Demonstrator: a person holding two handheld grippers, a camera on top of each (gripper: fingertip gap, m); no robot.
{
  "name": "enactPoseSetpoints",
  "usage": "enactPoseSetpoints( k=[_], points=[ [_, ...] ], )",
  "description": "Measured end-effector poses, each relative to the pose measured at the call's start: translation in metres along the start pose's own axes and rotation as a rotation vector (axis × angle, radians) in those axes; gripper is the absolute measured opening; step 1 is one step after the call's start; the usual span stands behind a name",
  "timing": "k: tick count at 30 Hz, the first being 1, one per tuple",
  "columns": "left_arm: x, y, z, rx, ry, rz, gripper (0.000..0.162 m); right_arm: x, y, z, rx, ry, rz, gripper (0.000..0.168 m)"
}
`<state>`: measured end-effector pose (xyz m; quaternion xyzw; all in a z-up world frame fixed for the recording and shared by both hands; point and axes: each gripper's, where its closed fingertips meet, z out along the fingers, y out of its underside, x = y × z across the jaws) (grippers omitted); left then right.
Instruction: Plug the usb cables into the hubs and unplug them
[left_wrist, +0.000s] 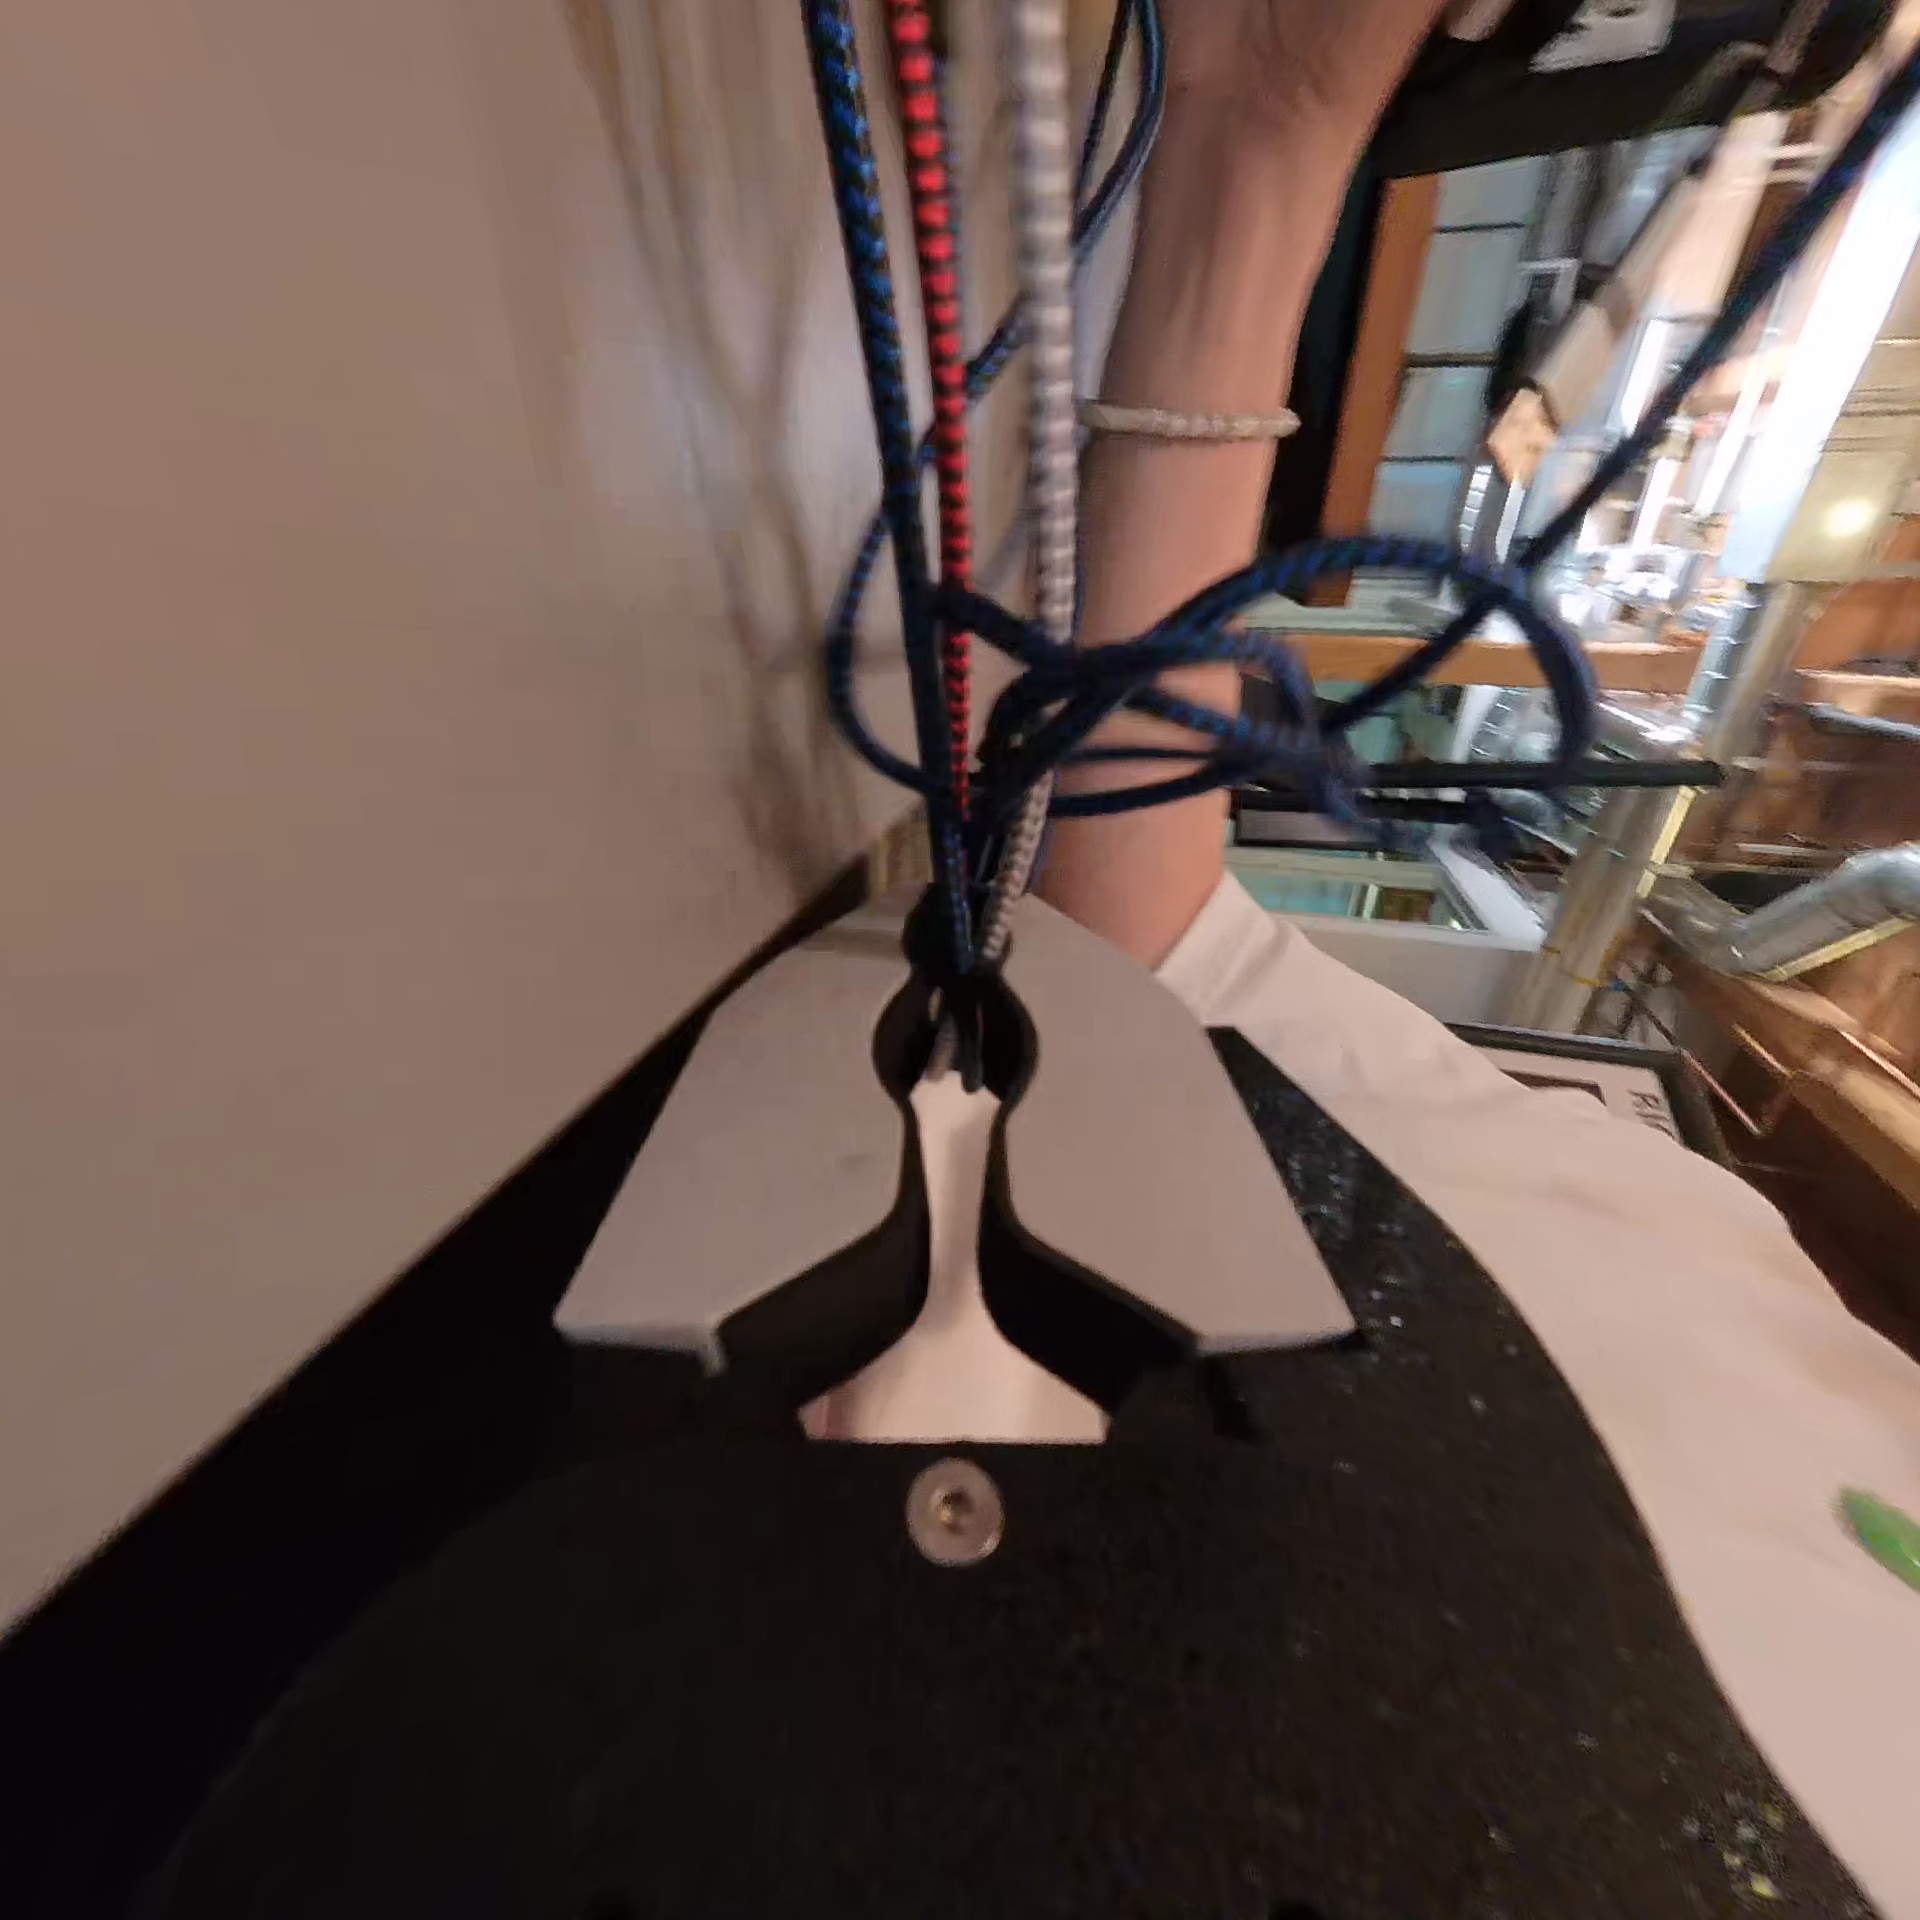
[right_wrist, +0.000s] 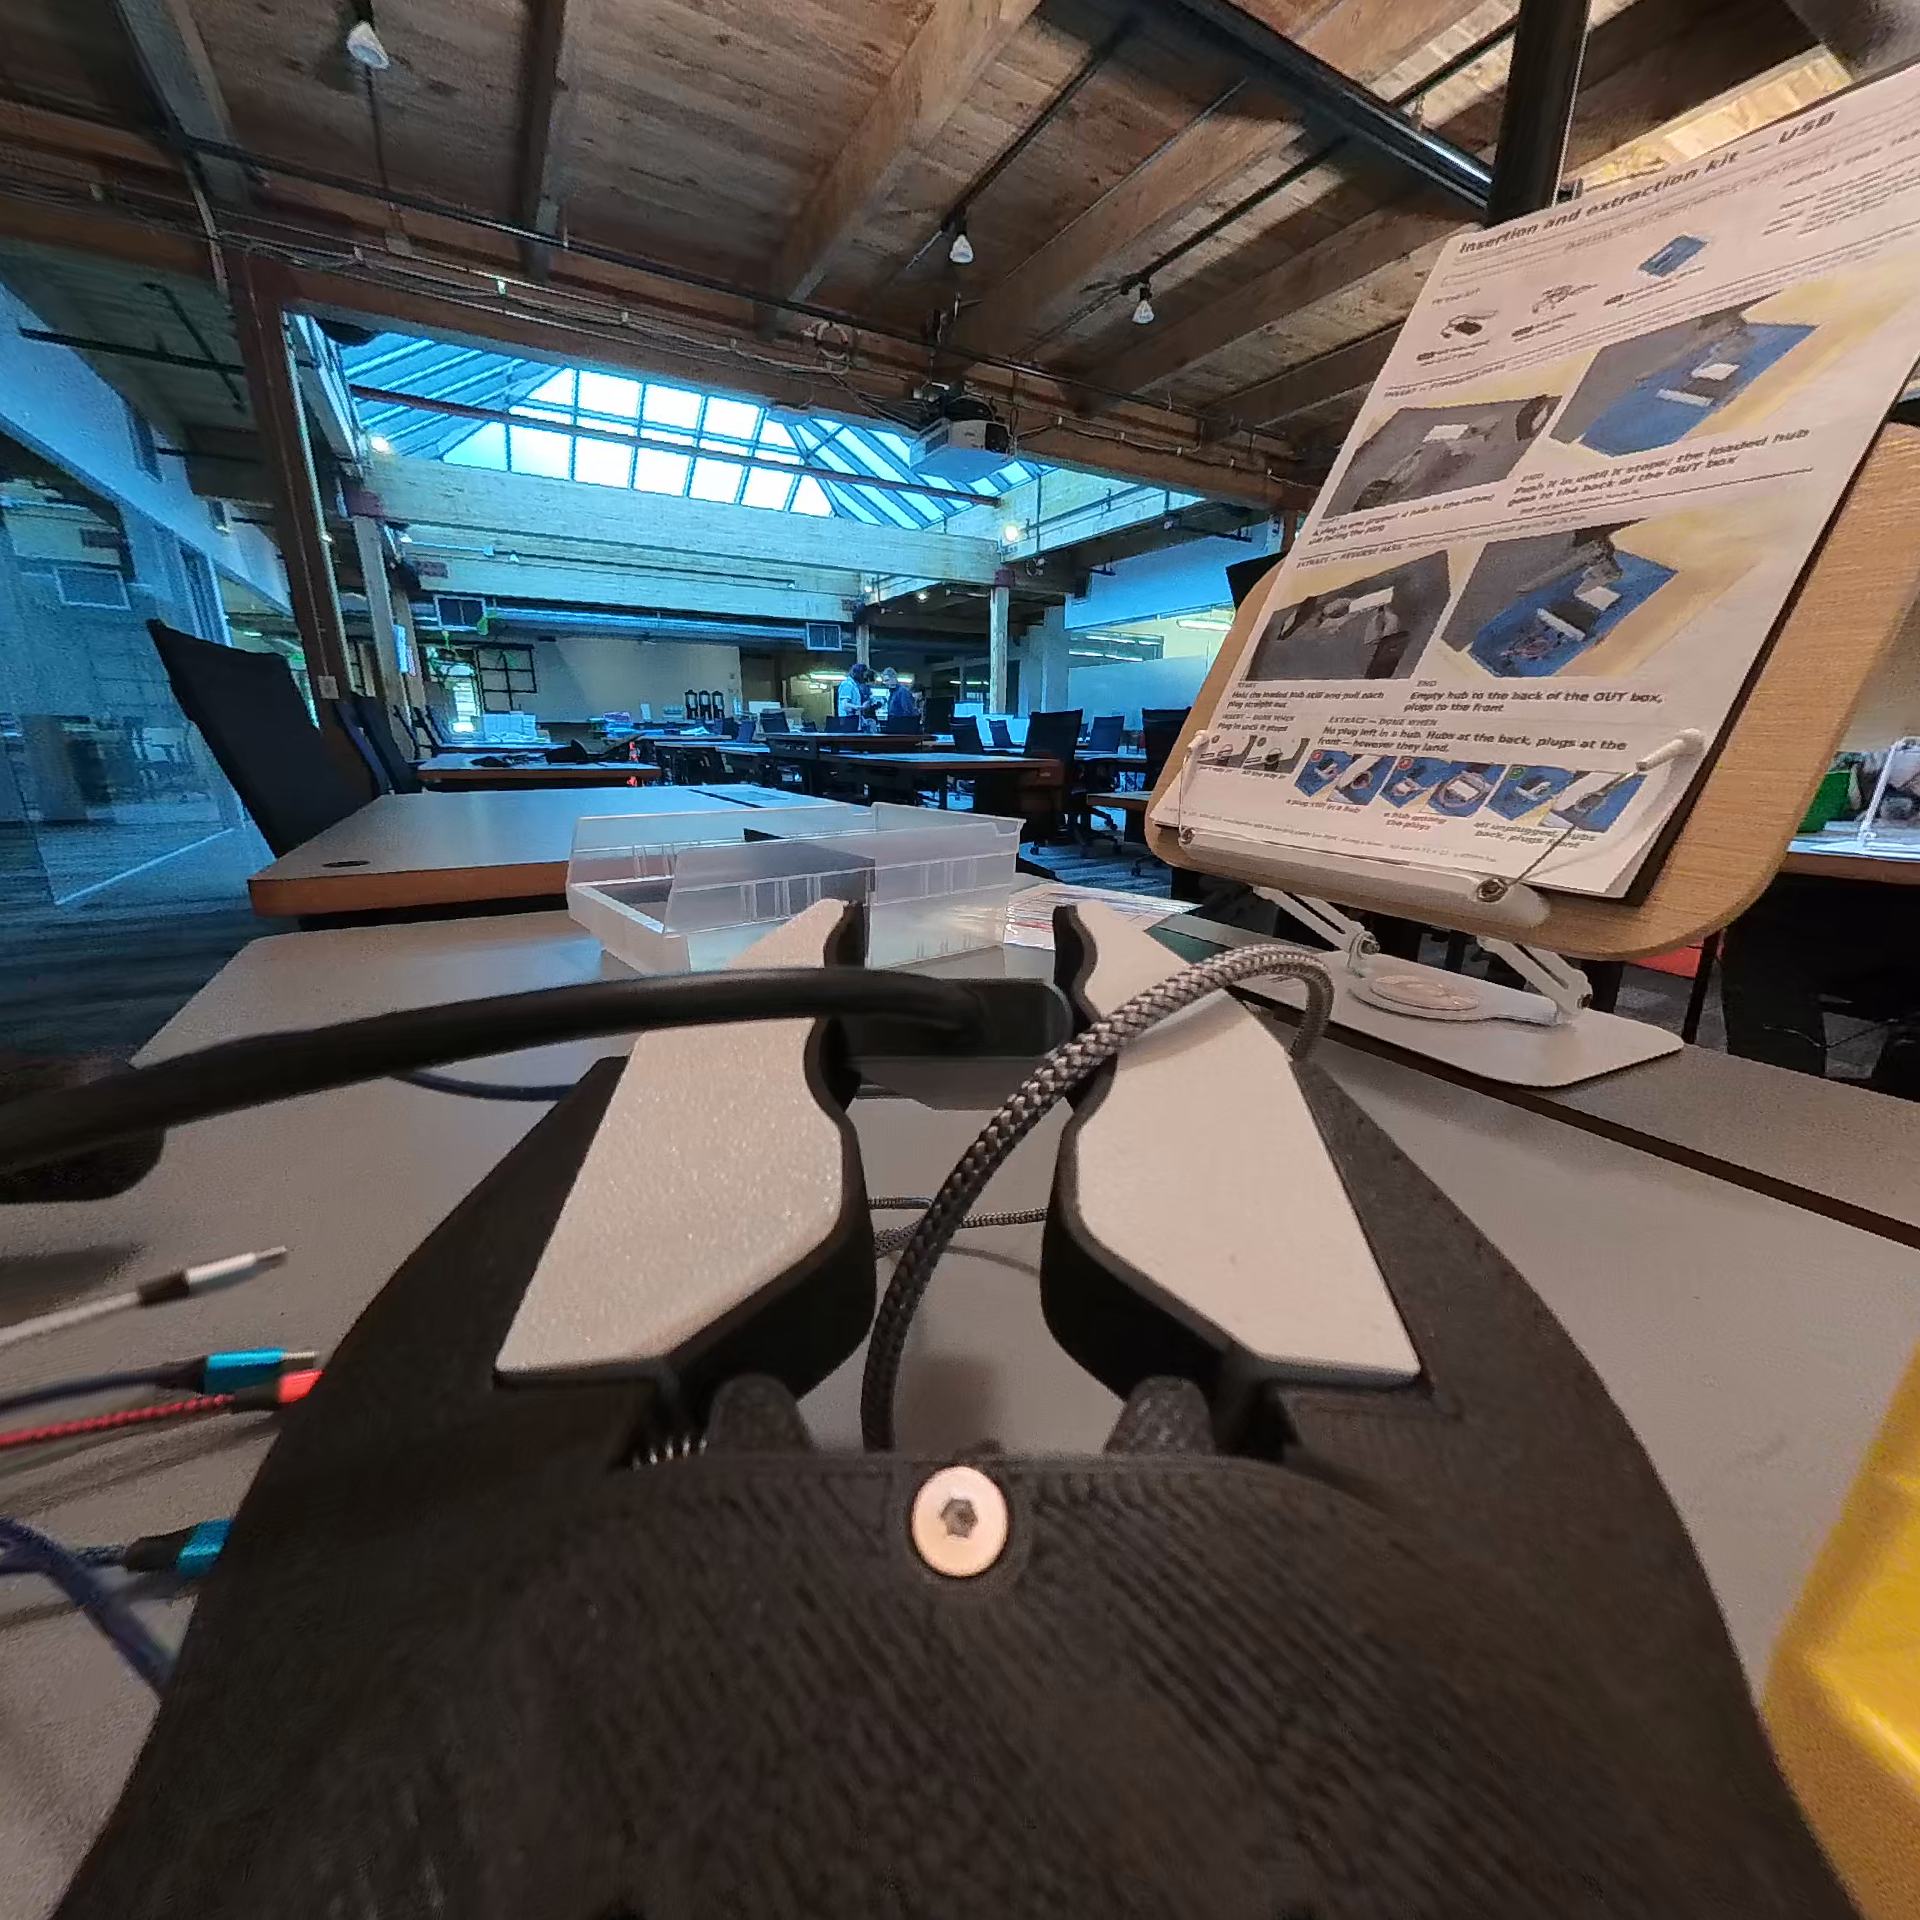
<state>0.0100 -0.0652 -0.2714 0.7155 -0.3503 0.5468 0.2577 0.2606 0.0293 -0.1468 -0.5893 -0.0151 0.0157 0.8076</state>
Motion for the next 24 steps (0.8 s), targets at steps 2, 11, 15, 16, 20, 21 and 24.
enactPoseSetpoints(
  k=[2, 11, 15, 16, 20, 21, 24],
  points=[
    [0.006, 0.002, -0.002, -0.002, -0.027, 0.076, 0.002, -0.001, 0.000, 0.000, 0.003, -0.004, -0.005, 0.036],
    [0.051, -0.038, -0.041, 0.062, -0.435, 0.776, 0.001, -0.014, -0.026, -0.003, 0.130, -0.112, 0.072, 0.036],
    [0.096, -0.105, -0.075, 0.252, -0.524, 1.095, 0.000, -0.028, -0.041, -0.003, 0.172, -0.207, 0.108, 0.036],
    [0.110, -0.116, -0.082, 0.272, -0.531, 1.169, 0.000, -0.030, -0.039, -0.002, 0.154, -0.213, 0.103, 0.036],
    [0.146, -0.153, -0.095, 0.249, -0.615, 1.438, 0.000, -0.039, -0.023, 0.002, 0.086, -0.260, 0.084, 0.036],
    [0.154, -0.162, -0.097, 0.242, -0.656, 1.496, 0.000, -0.041, -0.020, 0.003, 0.064, -0.266, 0.068, 0.036],
    [0.179, -0.188, -0.092, 0.199, -0.754, 1.720, 0.000, -0.051, -0.011, 0.010, 0.009, -0.287, 0.029, 0.036]
  ],
)
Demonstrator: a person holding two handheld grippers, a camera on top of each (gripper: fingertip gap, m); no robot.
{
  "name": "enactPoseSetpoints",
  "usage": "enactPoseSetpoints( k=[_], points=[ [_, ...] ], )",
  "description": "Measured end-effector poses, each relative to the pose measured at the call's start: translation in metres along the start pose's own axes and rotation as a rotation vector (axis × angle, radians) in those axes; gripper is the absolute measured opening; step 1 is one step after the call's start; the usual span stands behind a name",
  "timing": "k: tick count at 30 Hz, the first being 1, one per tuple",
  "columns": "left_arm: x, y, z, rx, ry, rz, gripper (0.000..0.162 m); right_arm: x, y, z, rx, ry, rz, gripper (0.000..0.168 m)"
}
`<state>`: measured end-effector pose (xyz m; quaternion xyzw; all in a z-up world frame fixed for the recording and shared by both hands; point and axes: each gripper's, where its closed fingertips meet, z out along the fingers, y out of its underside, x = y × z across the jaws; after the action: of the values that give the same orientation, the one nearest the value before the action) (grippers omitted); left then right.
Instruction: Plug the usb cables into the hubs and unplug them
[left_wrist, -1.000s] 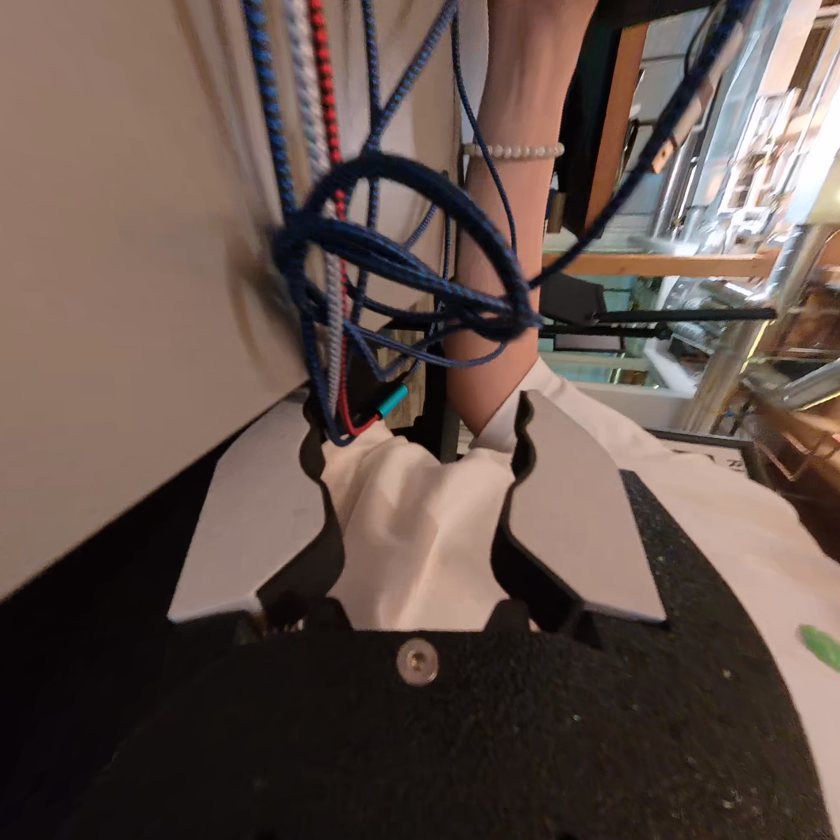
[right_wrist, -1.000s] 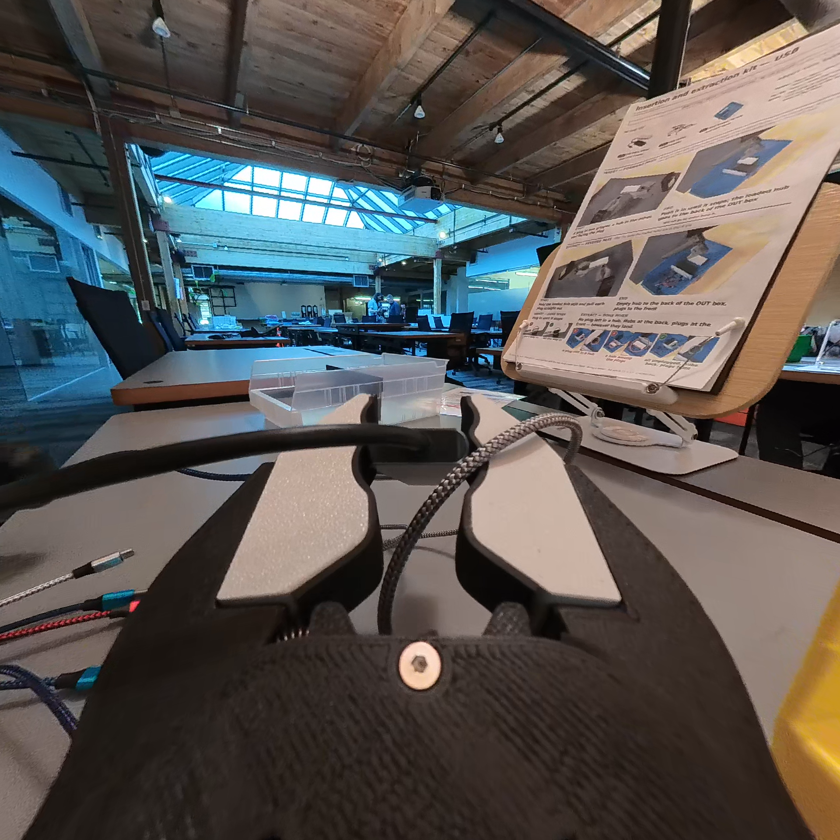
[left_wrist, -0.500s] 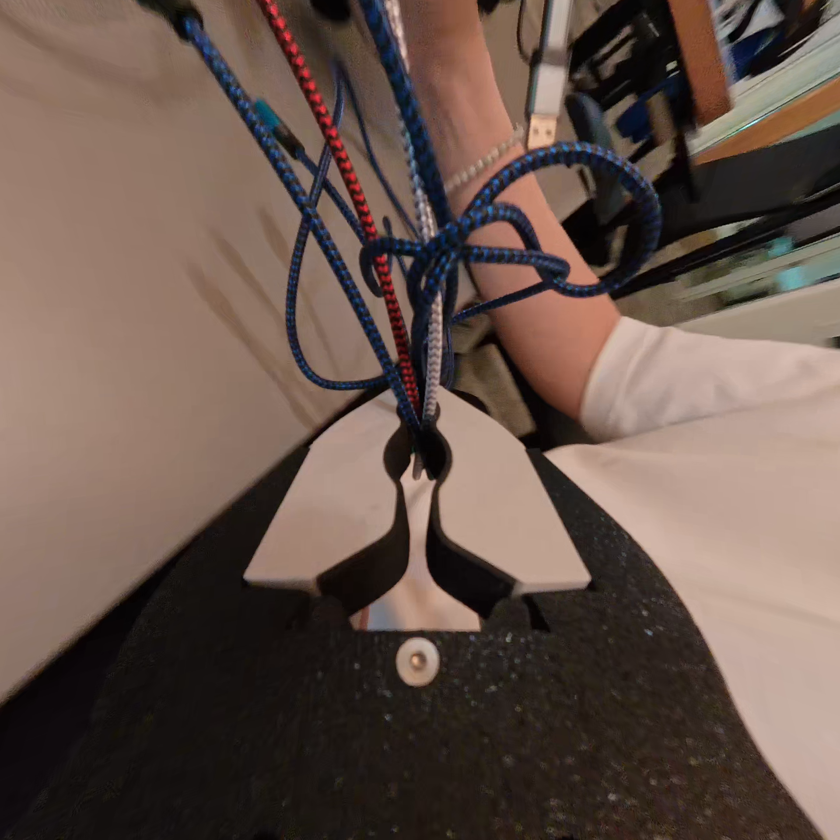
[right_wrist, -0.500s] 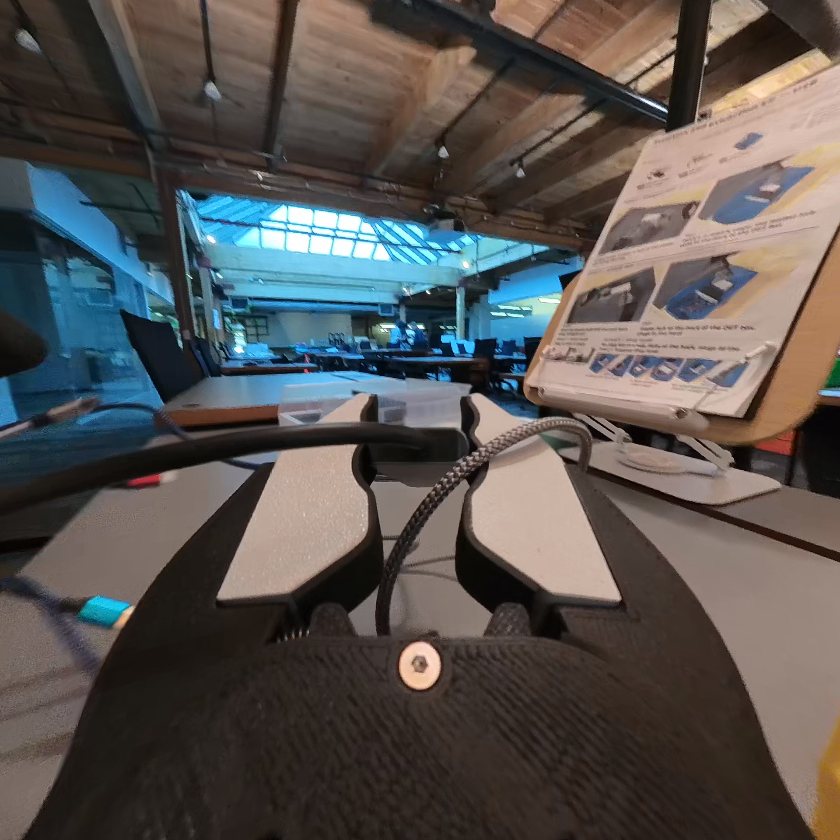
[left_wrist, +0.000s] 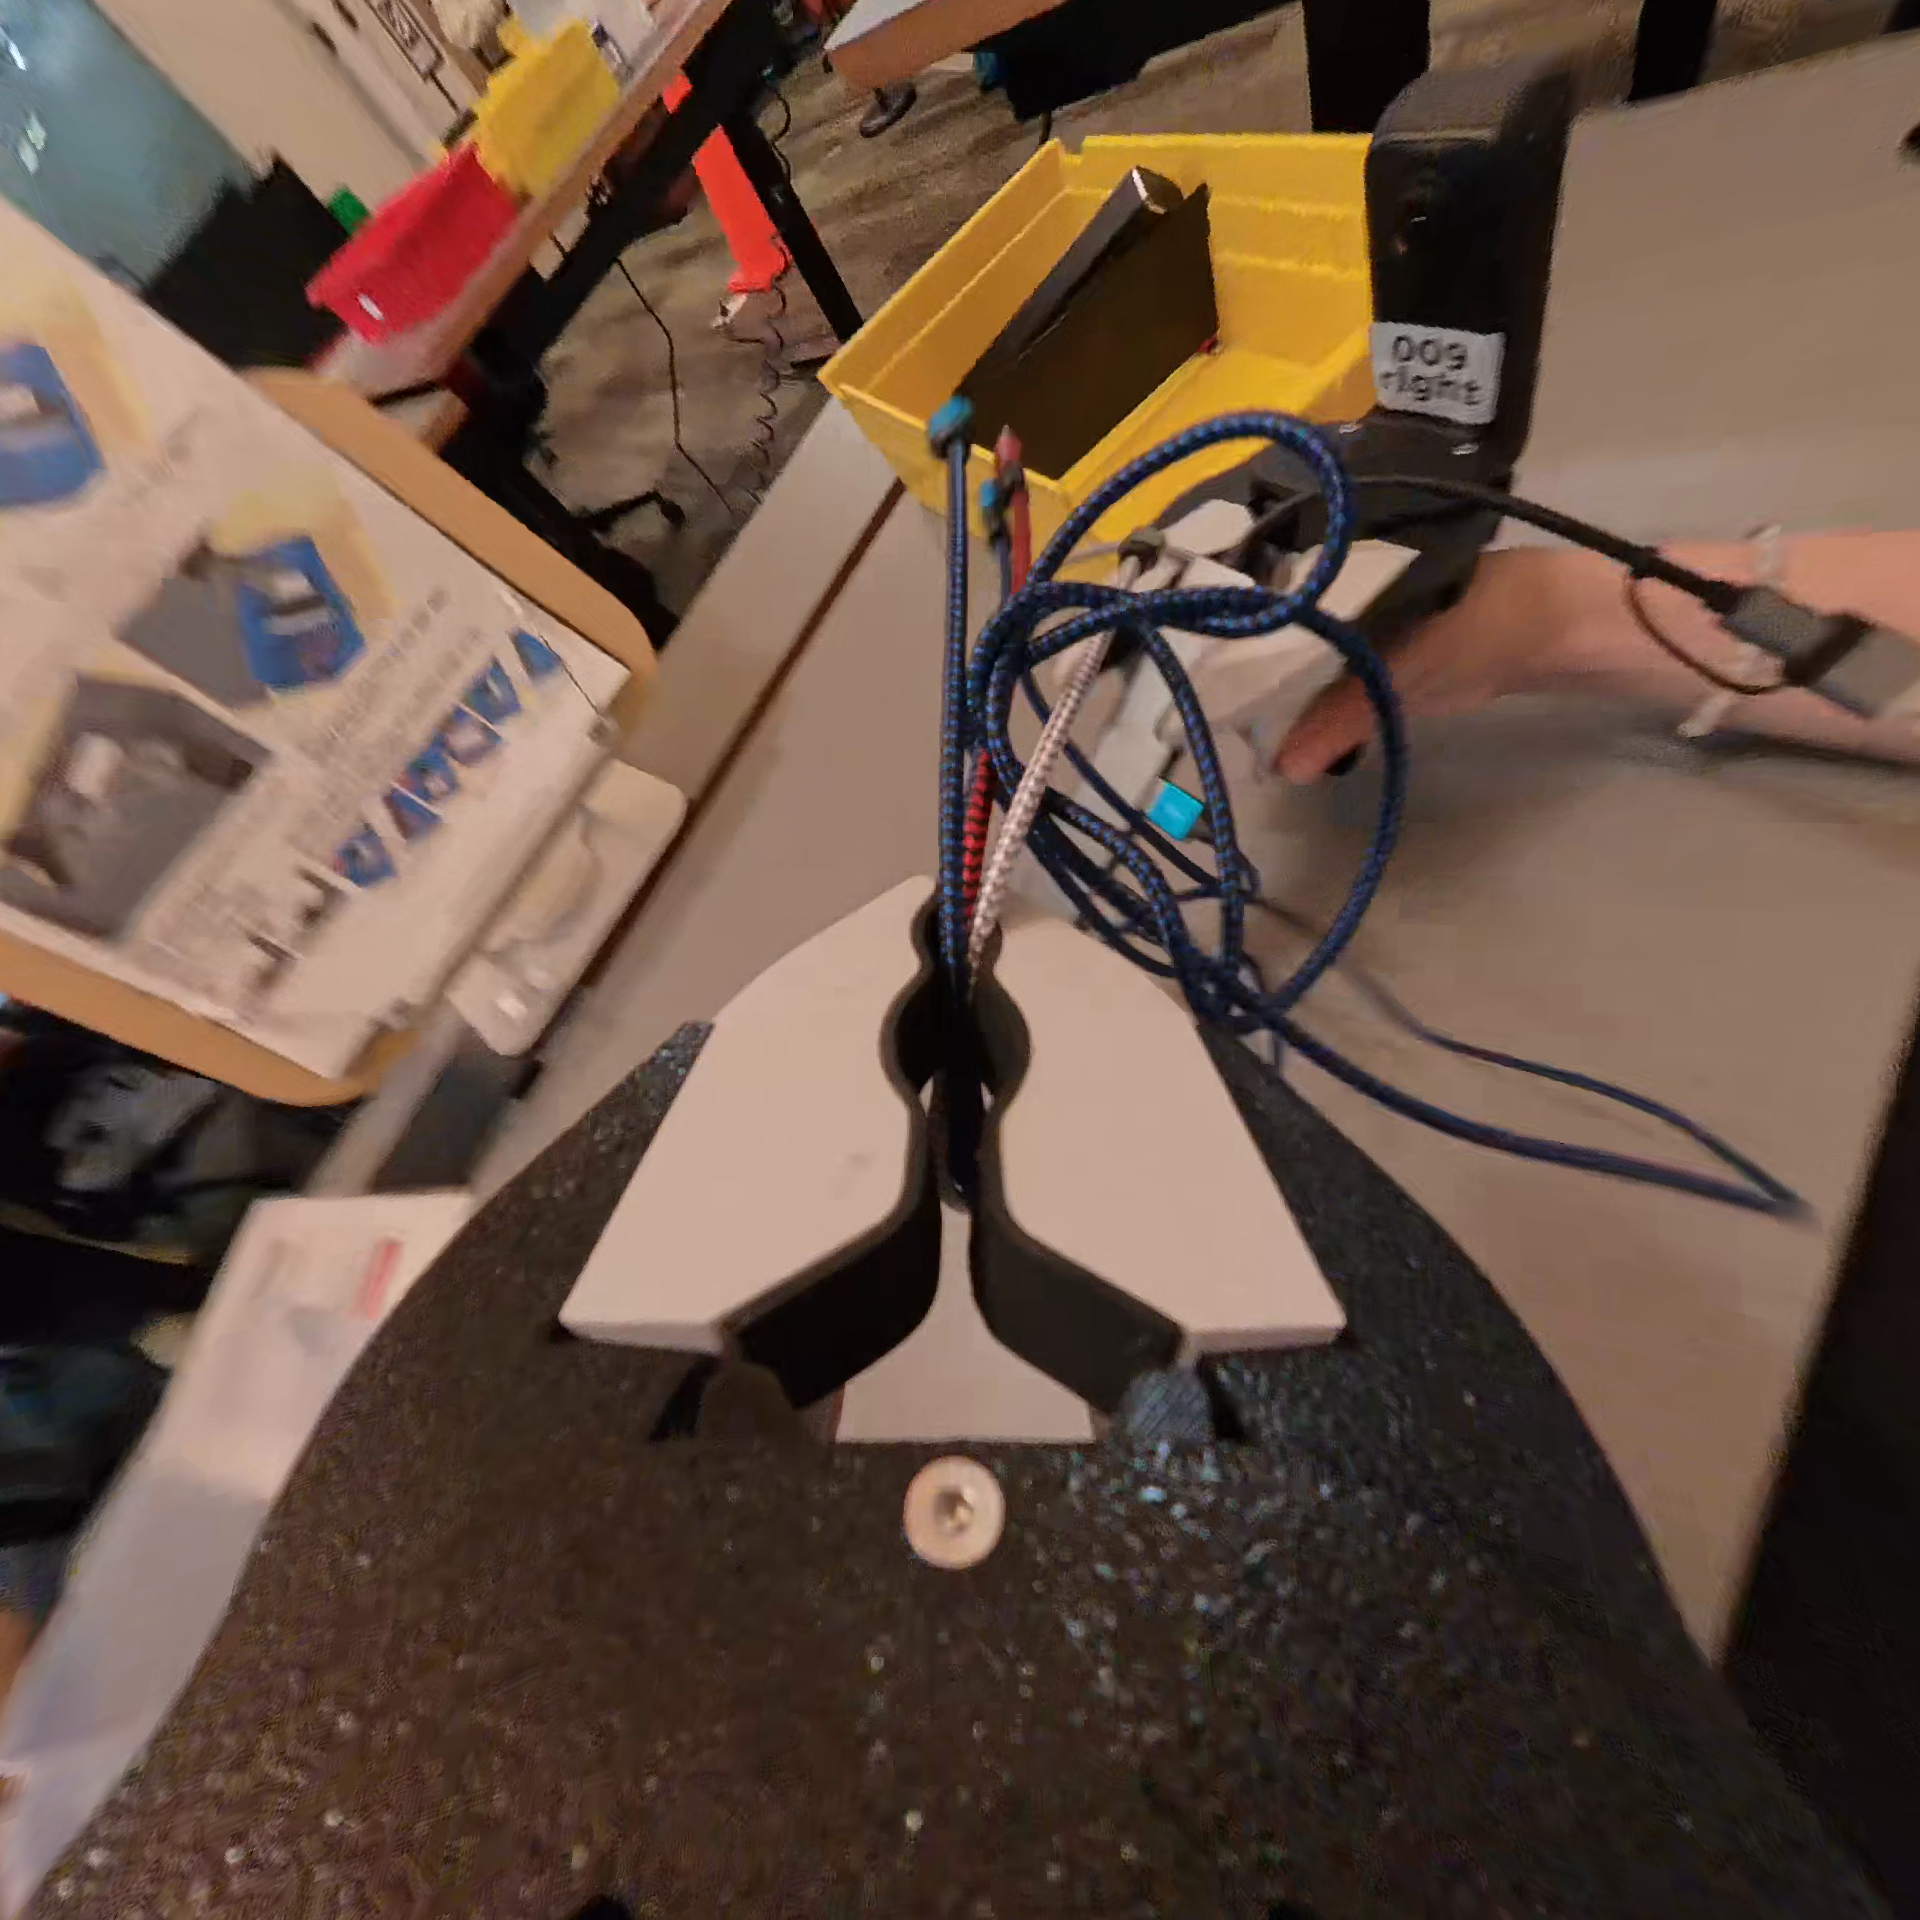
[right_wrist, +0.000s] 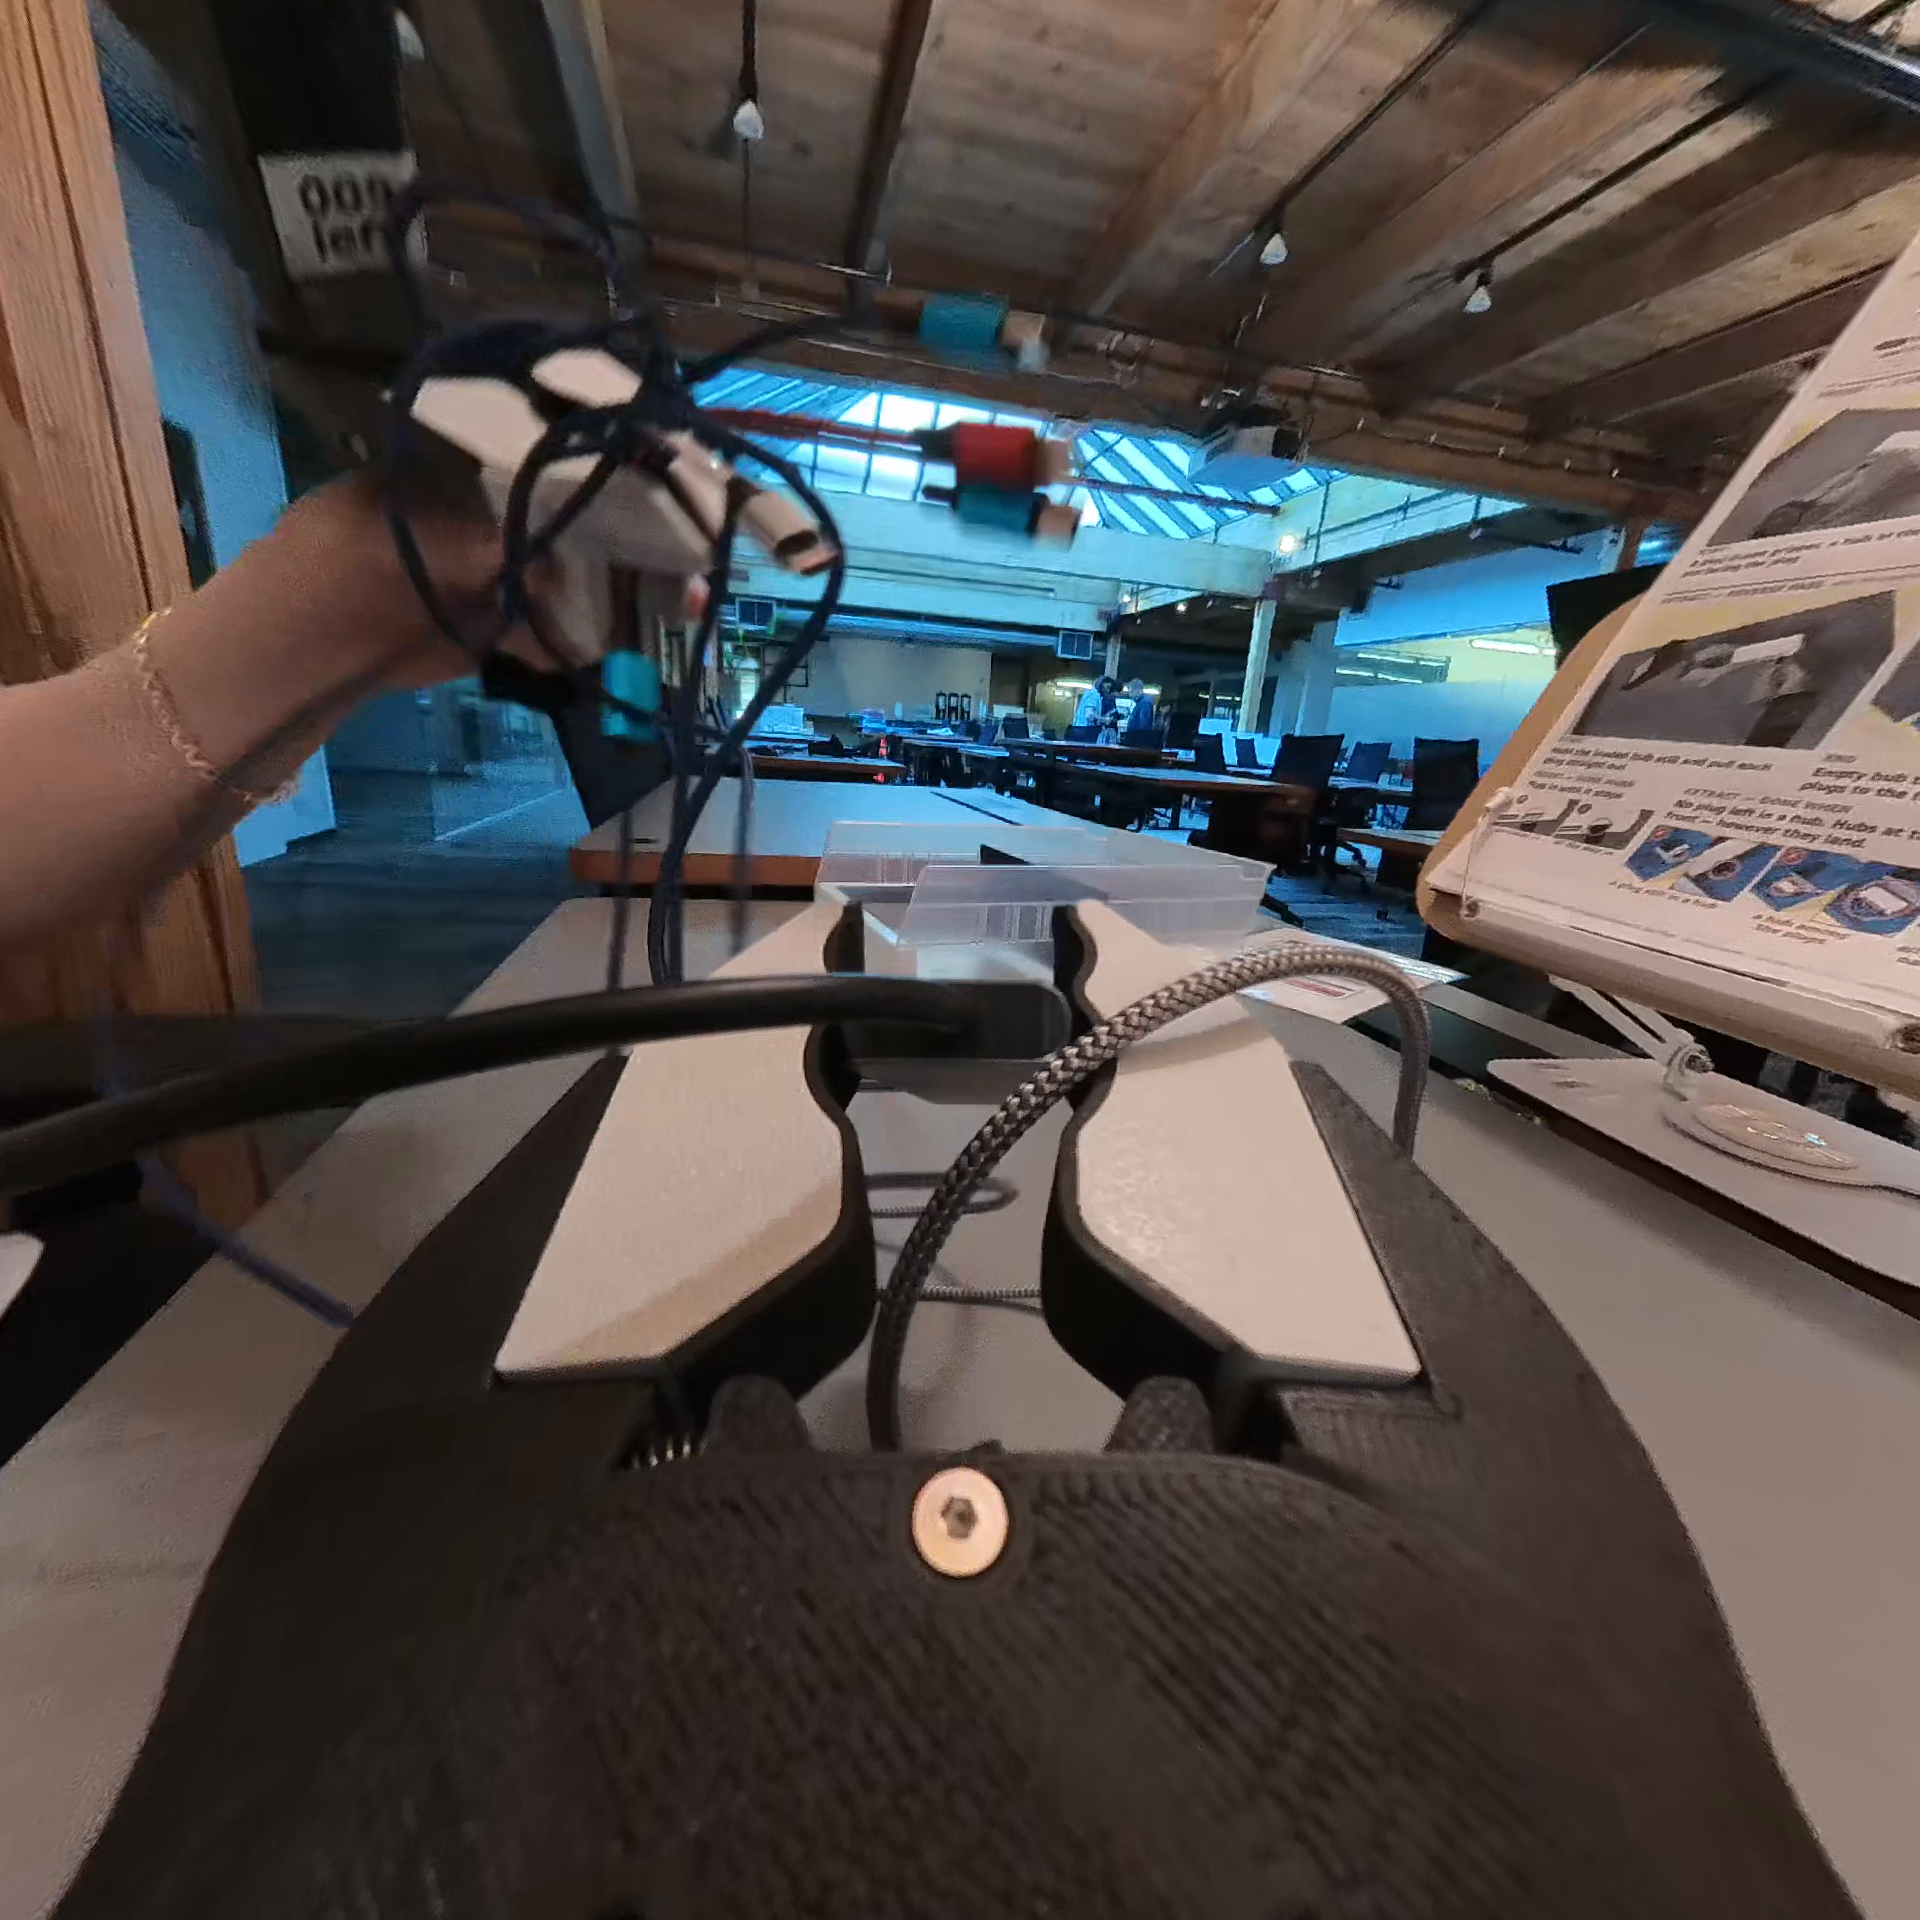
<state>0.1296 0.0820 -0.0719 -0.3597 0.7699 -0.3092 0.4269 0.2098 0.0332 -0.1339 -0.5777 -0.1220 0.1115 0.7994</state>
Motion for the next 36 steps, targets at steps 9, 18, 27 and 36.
enactPoseSetpoints(
  k=[9, 18, 27, 36],
  points=[
    [0.013, -0.044, 0.078, -0.022, 0.269, 0.568, 0.000, 0.000, 0.015, 0.008, -0.047, 0.008, 0.035, 0.035],
    [0.008, -0.002, 0.126, -0.177, 0.470, 0.692, 0.000, -0.002, 0.010, 0.008, 0.019, -0.034, 0.114, 0.035],
    [0.029, -0.010, 0.157, -0.156, 0.537, 0.698, 0.000, -0.001, 0.006, 0.012, 0.062, -0.014, 0.120, 0.035],
    [0.009, -0.045, 0.165, -0.148, 0.543, 0.325, 0.044, 0.007, -0.033, 0.000, 0.319, 0.003, 0.202, 0.039]
  ],
)
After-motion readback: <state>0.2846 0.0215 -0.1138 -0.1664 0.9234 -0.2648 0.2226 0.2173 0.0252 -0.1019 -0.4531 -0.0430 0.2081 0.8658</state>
